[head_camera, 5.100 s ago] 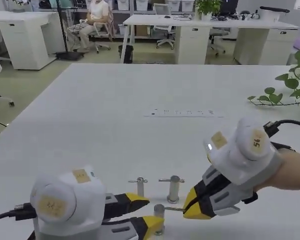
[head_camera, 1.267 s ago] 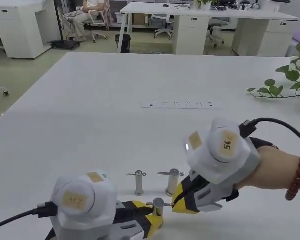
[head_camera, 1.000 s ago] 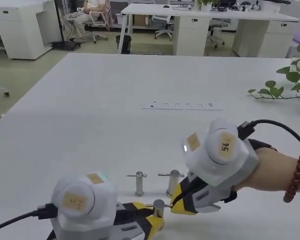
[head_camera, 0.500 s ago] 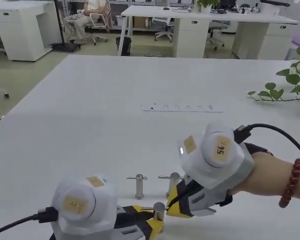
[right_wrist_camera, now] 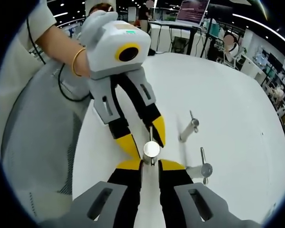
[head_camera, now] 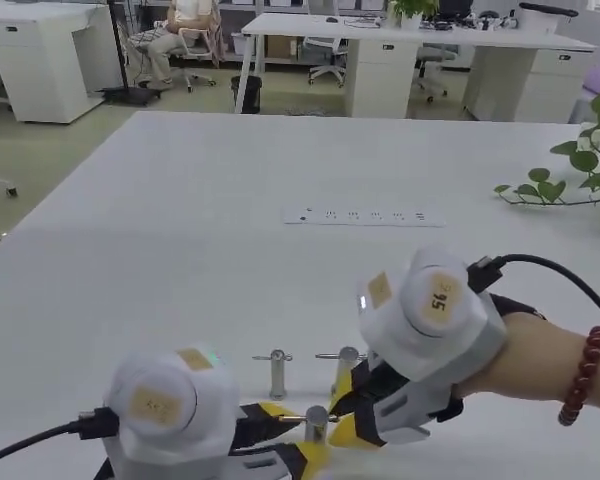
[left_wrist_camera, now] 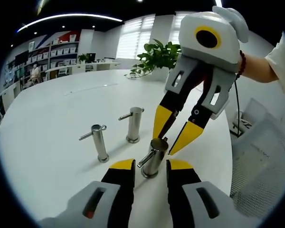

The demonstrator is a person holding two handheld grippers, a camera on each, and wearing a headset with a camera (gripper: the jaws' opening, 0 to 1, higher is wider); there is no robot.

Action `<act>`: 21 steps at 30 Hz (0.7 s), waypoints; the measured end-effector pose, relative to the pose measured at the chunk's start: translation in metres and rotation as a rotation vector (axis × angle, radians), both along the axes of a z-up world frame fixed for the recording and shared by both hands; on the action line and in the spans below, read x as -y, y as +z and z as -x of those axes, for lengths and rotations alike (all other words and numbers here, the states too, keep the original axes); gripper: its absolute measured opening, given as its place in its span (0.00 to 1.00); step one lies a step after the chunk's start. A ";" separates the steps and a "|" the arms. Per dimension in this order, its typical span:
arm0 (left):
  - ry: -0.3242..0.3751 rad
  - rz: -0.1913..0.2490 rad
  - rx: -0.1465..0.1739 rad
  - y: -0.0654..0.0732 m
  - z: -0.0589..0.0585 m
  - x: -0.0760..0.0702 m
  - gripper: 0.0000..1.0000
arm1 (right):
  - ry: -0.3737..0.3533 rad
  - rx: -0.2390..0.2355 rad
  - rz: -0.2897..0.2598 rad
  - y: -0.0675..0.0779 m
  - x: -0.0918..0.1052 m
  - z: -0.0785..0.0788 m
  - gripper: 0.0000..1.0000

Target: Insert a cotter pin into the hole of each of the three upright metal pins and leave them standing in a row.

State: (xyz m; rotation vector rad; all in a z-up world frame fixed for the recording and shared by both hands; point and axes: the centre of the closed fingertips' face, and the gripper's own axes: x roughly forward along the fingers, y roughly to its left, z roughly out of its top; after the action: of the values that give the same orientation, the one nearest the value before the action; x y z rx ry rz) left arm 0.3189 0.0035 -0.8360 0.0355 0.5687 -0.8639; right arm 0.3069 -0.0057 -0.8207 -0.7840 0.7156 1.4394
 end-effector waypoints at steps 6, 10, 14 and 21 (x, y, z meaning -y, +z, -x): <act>0.005 -0.019 0.003 0.003 0.000 -0.007 0.32 | -0.033 -0.036 -0.061 0.006 -0.010 0.002 0.19; 0.016 -0.028 0.005 0.006 0.000 -0.012 0.34 | -0.038 -0.034 -0.064 0.003 -0.013 0.000 0.20; 0.009 -0.037 0.009 0.008 0.002 -0.015 0.35 | -0.049 -0.047 -0.075 0.002 -0.016 -0.001 0.20; -0.003 -0.063 0.015 0.008 0.007 -0.020 0.38 | -0.054 -0.053 -0.088 -0.004 -0.018 -0.003 0.20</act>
State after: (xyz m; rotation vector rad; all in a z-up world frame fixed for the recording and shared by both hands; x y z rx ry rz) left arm 0.3121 0.0232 -0.8285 0.0997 0.5820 -0.8477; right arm 0.3095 0.0128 -0.8242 -0.6559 0.7038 1.4370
